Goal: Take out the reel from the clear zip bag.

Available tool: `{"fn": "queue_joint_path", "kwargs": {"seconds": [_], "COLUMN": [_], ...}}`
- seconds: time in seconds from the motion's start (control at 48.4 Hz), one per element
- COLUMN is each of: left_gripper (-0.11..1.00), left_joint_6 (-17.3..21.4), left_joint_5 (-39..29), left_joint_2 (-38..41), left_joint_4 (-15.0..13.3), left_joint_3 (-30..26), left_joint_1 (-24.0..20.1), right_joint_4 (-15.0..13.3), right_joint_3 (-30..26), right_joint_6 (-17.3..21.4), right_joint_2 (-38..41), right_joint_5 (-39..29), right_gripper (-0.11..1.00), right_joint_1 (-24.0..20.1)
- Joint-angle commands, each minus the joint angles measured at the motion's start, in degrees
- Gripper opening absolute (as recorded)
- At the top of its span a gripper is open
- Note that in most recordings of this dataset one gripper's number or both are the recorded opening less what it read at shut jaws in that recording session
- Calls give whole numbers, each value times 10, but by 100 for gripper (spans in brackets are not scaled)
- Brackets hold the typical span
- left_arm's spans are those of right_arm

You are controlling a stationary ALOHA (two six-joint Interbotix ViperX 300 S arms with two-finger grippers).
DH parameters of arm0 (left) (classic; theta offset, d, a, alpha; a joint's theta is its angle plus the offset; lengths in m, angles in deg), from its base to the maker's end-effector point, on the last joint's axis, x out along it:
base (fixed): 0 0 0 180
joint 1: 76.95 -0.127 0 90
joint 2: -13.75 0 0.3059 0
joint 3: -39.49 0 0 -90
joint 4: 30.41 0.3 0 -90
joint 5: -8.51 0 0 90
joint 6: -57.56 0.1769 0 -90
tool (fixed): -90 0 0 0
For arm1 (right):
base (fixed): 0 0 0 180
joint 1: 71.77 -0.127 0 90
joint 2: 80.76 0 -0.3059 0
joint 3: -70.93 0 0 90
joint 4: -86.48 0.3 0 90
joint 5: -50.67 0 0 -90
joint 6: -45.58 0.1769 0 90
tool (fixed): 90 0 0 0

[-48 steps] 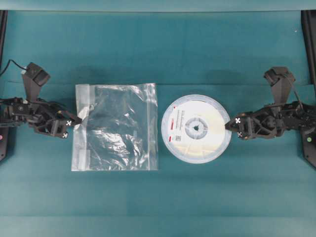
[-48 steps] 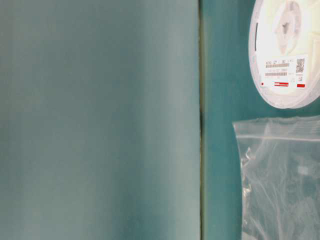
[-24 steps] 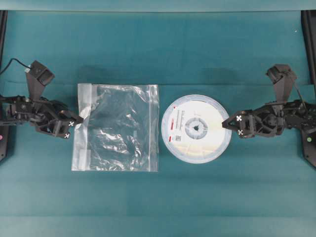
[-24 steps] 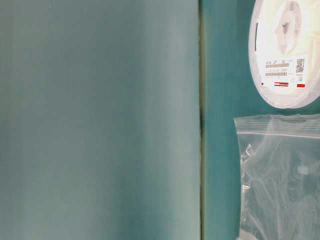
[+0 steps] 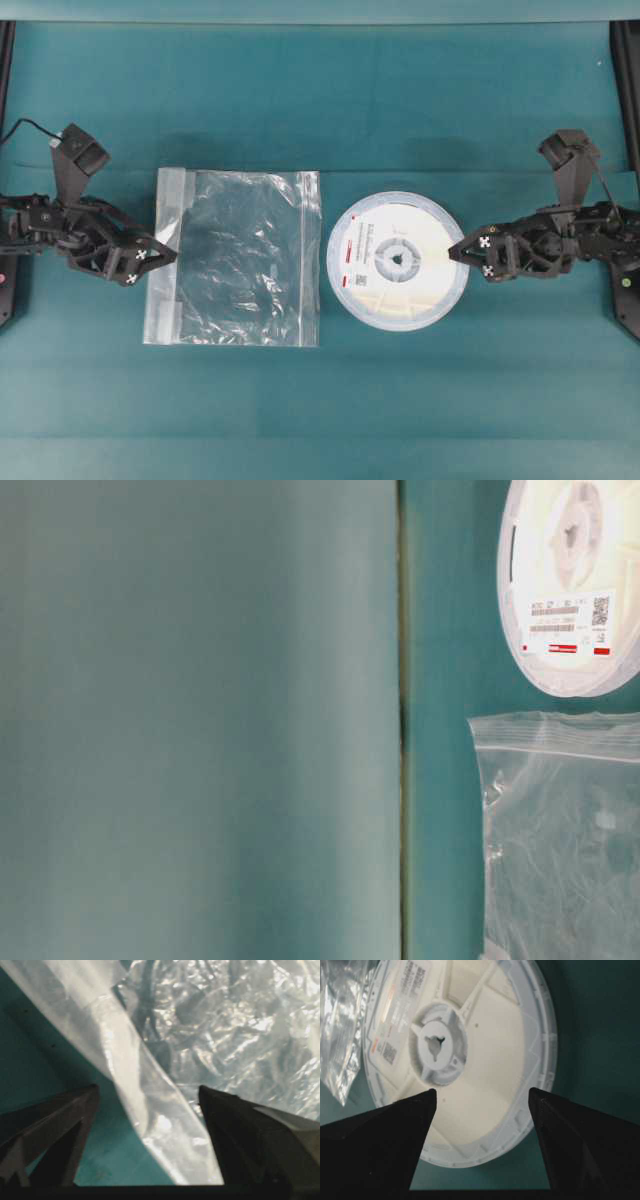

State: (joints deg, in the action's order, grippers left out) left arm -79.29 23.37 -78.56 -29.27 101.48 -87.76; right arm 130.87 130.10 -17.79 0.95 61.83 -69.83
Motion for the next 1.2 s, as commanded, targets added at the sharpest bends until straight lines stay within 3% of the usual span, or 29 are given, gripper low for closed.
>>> {"fn": "queue_joint_path", "kwargs": {"seconds": [0.0, 0.268, 0.475, 0.764, 0.991, 1.177], "left_gripper": [93, 93, 93, 93, 93, 93], "left_joint_6": [4, 10, 25, 133, 181, 253], "left_joint_5": [-5, -64, -120, -151, -152, -149], "left_joint_2": [-20, -134, -246, -375, -423, -425], "left_joint_4": [2, 4, 5, 5, 5, 5], "left_joint_3": [-4, -10, -12, -25, -32, -35], "left_joint_1": [4, 24, 33, 52, 62, 83], "right_joint_4": [-2, -2, -3, -3, -2, -2], "right_joint_3": [-15, -33, -47, -47, -42, -42], "right_joint_6": [-19, -75, -163, -294, -345, -396], "right_joint_2": [-11, -55, -113, -195, -245, -272], "right_joint_5": [4, 4, 4, -3, -14, -32], "right_gripper": [89, 89, 89, 89, 89, 89], "right_joint_1": [-5, -12, -12, -12, -12, -12]}}
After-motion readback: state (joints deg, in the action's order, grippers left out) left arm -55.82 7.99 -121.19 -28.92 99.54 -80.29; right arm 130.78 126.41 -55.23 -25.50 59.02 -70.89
